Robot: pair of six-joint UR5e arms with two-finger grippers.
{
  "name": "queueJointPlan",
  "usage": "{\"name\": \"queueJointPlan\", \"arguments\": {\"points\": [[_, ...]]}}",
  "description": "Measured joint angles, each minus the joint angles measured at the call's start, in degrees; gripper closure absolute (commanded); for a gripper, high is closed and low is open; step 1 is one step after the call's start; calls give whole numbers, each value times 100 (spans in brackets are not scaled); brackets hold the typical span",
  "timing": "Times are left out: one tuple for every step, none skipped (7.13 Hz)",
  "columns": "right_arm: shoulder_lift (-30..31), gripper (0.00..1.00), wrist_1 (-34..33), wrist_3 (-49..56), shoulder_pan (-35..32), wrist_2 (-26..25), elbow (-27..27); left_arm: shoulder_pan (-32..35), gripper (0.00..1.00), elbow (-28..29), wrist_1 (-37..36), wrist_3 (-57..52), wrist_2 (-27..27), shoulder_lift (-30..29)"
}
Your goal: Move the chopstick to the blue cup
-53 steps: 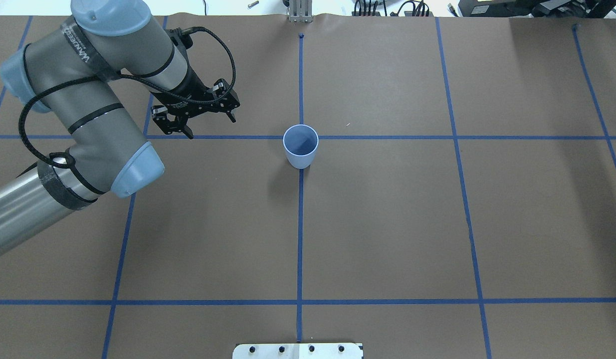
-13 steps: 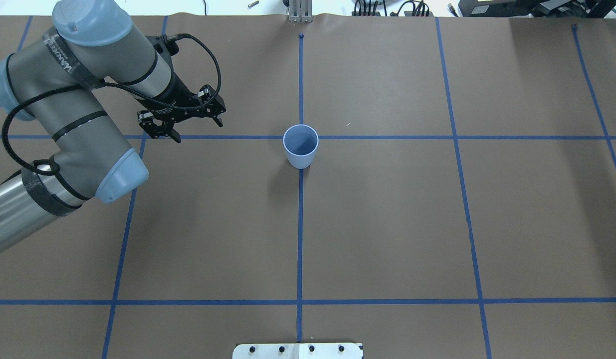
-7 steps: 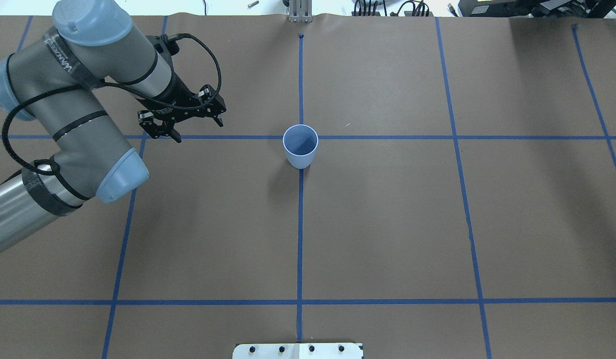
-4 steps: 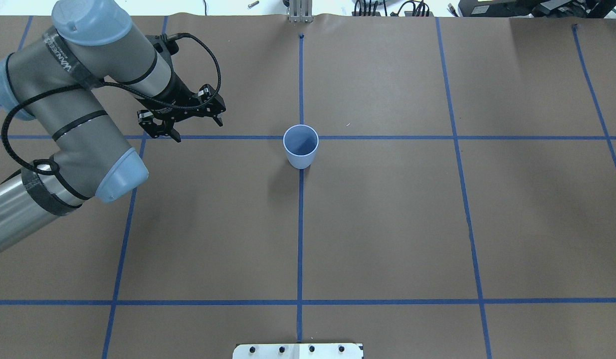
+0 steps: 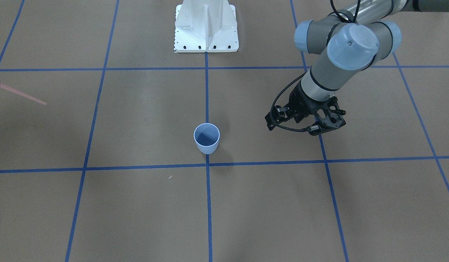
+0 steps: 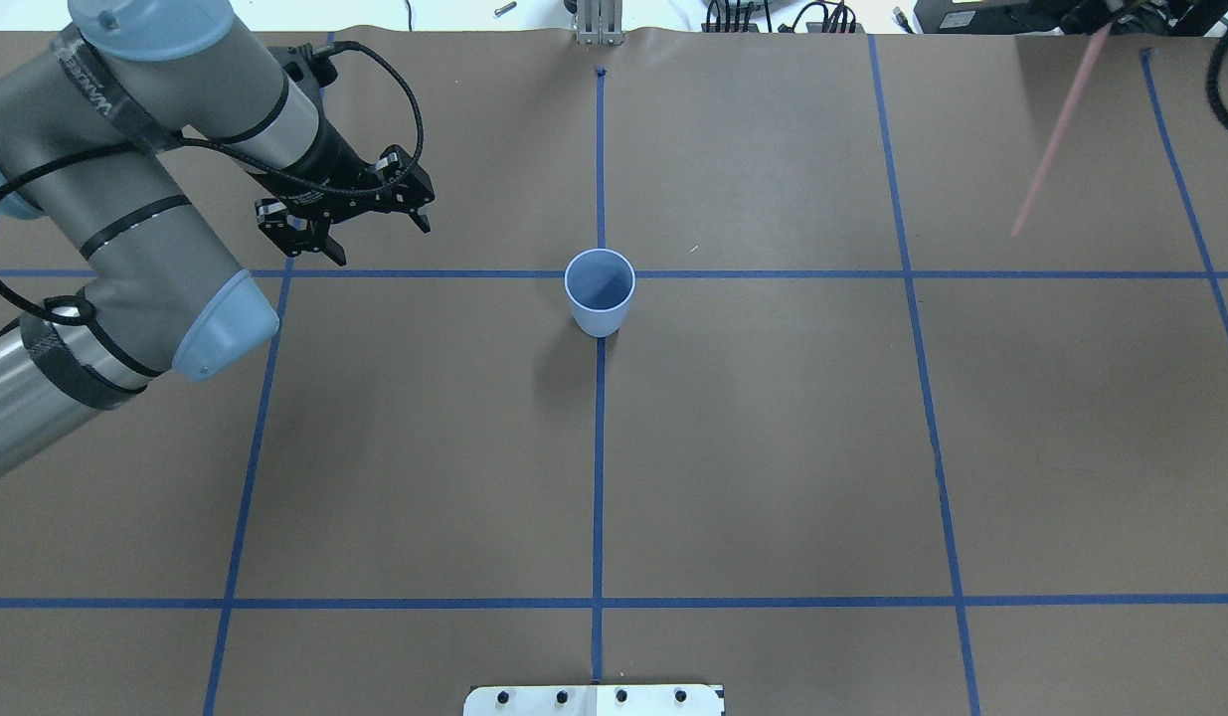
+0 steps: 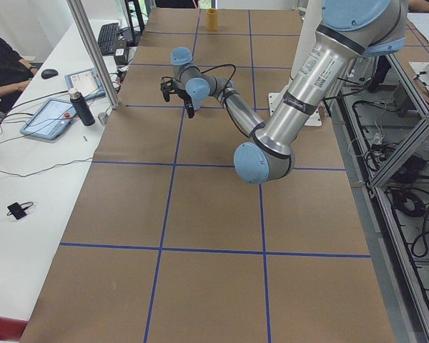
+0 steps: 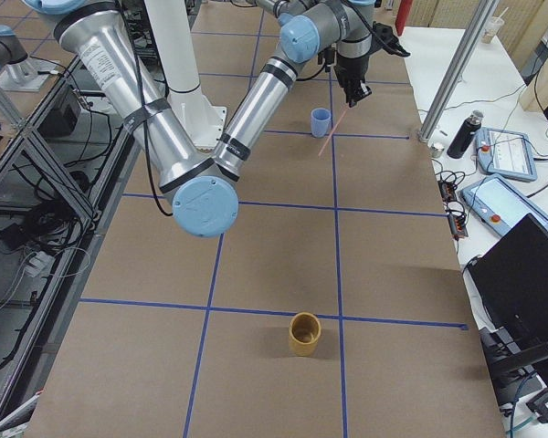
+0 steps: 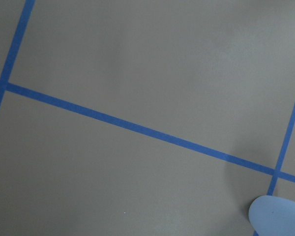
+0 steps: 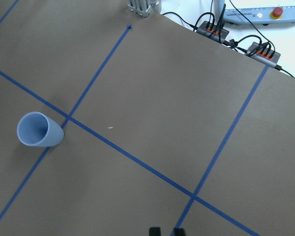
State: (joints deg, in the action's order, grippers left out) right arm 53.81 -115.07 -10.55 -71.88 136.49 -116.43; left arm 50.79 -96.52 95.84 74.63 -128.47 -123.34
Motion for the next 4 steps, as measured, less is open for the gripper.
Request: {"name": "queueJointPlan", "arguments": {"points": [[-419,100,37,-889,568,-400,61,238,2,-19,-7,-263,-205,131],[-801,100,174,-1628,1051,-763,233,501,2,-79,-13,-665,-412,361],[-1124,100,437,-2242,1438,-1076,513,747,2,-157,-18,-1194,-535,667],[-1343,100,725,-2686,1726,-1338,789,982,2,-219,-18,-1773,-584,987]]}}
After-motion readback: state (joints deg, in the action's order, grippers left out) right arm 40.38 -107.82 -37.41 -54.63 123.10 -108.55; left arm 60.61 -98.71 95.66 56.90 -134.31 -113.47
